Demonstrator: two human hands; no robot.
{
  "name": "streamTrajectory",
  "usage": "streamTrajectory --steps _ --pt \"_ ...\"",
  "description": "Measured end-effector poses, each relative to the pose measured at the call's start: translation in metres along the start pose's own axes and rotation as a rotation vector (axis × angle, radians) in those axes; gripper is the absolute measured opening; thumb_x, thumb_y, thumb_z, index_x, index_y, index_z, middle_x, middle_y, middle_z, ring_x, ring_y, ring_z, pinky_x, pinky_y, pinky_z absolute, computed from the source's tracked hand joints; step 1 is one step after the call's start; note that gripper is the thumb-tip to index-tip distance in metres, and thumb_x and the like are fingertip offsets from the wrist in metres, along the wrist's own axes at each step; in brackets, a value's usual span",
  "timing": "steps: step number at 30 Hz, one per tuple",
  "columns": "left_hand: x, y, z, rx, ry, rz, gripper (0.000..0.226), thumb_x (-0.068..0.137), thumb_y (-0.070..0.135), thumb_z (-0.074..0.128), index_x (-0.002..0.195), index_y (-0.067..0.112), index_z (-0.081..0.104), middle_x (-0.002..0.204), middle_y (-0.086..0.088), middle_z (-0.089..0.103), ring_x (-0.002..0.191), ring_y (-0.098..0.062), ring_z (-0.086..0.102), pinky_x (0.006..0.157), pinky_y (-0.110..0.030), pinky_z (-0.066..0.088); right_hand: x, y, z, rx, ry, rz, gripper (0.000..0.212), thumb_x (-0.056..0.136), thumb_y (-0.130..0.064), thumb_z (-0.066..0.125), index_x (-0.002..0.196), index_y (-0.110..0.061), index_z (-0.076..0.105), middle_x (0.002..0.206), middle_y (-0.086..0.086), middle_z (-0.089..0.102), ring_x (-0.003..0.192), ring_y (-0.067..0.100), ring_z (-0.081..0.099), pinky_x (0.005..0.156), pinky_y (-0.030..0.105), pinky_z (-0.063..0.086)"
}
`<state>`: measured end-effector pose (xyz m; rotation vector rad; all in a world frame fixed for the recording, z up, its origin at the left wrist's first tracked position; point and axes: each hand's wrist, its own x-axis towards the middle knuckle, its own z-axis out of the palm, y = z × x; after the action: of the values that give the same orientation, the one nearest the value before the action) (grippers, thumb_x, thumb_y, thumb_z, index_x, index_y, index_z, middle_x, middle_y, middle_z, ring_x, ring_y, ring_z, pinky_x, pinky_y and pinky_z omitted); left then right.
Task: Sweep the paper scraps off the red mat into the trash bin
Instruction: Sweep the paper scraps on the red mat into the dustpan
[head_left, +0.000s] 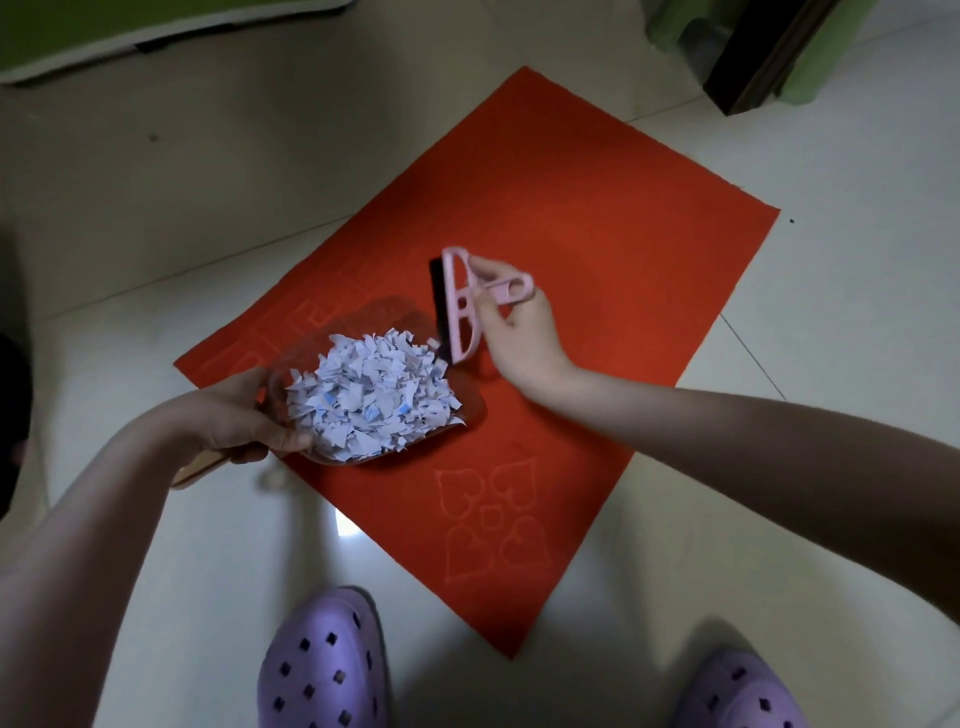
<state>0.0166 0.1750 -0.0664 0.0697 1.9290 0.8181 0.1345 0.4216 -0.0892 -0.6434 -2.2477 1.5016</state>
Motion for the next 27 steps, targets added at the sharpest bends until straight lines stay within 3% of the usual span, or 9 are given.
streamTrajectory --steps 3,7,9,11,15,20,23,25,27 --pt "0.0 -0.002 -0.001 -0.006 -0.005 -0.01 0.058 0.063 -0.013 0.081 0.102 0.013 0.047 0.065 -0.013 0.051 0.041 -0.015 0.038 0.034 -0.019 0.03 0.009 -0.004 -0.022 -0.088 0.069 -0.05 0.032 0.094 -0.013 0.049 0.123 -0.008 0.06 0.117 0.007 0.062 0.109 0.017 0.057 0.097 0.031 0.044" --pt "-0.002 -0.003 -0.002 -0.006 -0.008 0.004 0.051 0.07 -0.015 0.074 0.104 0.013 0.049 0.063 -0.014 0.05 0.042 -0.014 0.036 0.034 -0.019 0.029 0.001 0.019 -0.044 -0.292 -0.023 0.059 0.033 0.095 -0.012 0.044 0.124 -0.011 0.061 0.122 0.006 0.063 0.113 0.022 0.059 0.102 0.036 0.043" --pt "-0.002 -0.002 -0.003 0.003 -0.008 0.012 0.051 0.069 -0.014 0.075 0.103 0.014 0.05 0.062 -0.014 0.052 0.04 -0.014 0.037 0.034 -0.019 0.029 -0.006 0.026 -0.045 -0.357 -0.071 0.102 0.032 0.096 -0.013 0.043 0.122 -0.011 0.062 0.122 0.008 0.062 0.114 0.023 0.058 0.098 0.032 0.044" --pt "-0.002 -0.002 -0.002 0.005 -0.005 0.016 0.05 0.07 -0.015 0.074 0.102 0.015 0.05 0.057 -0.011 0.052 0.04 -0.014 0.036 0.033 -0.019 0.029 -0.012 0.023 -0.039 -0.375 -0.113 0.079 0.03 0.097 -0.012 0.043 0.119 -0.008 0.062 0.121 0.01 0.062 0.107 0.026 0.061 0.089 0.029 0.045" --pt "-0.003 -0.004 0.0 0.002 -0.015 0.02 0.048 0.066 -0.01 0.077 0.097 0.013 0.048 0.054 -0.01 0.053 0.039 -0.014 0.036 0.033 -0.02 0.029 -0.016 0.006 -0.018 -0.269 -0.225 0.015 0.031 0.096 -0.013 0.047 0.124 -0.009 0.061 0.124 0.005 0.063 0.11 0.019 0.061 0.096 0.022 0.041" --pt "-0.008 -0.006 -0.006 0.019 -0.011 0.007 0.046 0.067 -0.01 0.078 0.092 0.012 0.046 0.059 -0.013 0.054 0.04 -0.013 0.037 0.034 -0.019 0.03 0.015 -0.007 -0.028 -0.279 -0.051 -0.089 0.027 0.094 -0.012 0.05 0.117 -0.007 0.065 0.114 0.006 0.068 0.103 0.016 0.062 0.089 0.022 0.043" --pt "-0.015 -0.009 -0.014 0.042 -0.021 0.006 0.065 0.046 0.011 0.094 0.091 0.007 0.048 0.058 -0.014 0.058 0.039 -0.014 0.039 0.034 -0.019 0.031 0.036 0.0 -0.033 -0.467 -0.036 -0.093 0.02 0.094 -0.013 0.046 0.098 -0.006 0.065 0.088 0.01 0.068 0.079 0.024 0.062 0.067 0.027 0.037" --pt "-0.019 -0.009 -0.017 0.066 -0.037 0.022 0.096 0.012 0.034 0.098 0.09 0.006 0.05 0.059 -0.015 0.06 0.039 -0.013 0.04 0.034 -0.019 0.032 0.044 0.004 -0.028 -0.608 -0.059 -0.079 0.02 0.096 -0.018 0.046 0.083 -0.008 0.057 0.08 0.017 0.065 0.081 0.039 0.062 0.065 0.033 0.036" --pt "-0.019 -0.008 -0.017 0.075 -0.055 0.047 0.108 -0.003 0.044 0.093 0.089 0.006 0.05 0.058 -0.015 0.06 0.038 -0.014 0.039 0.034 -0.019 0.031 0.04 0.006 -0.018 -0.651 -0.13 -0.055 0.027 0.098 -0.022 0.046 0.074 -0.011 0.054 0.082 0.022 0.067 0.084 0.042 0.062 0.068 0.038 0.043"
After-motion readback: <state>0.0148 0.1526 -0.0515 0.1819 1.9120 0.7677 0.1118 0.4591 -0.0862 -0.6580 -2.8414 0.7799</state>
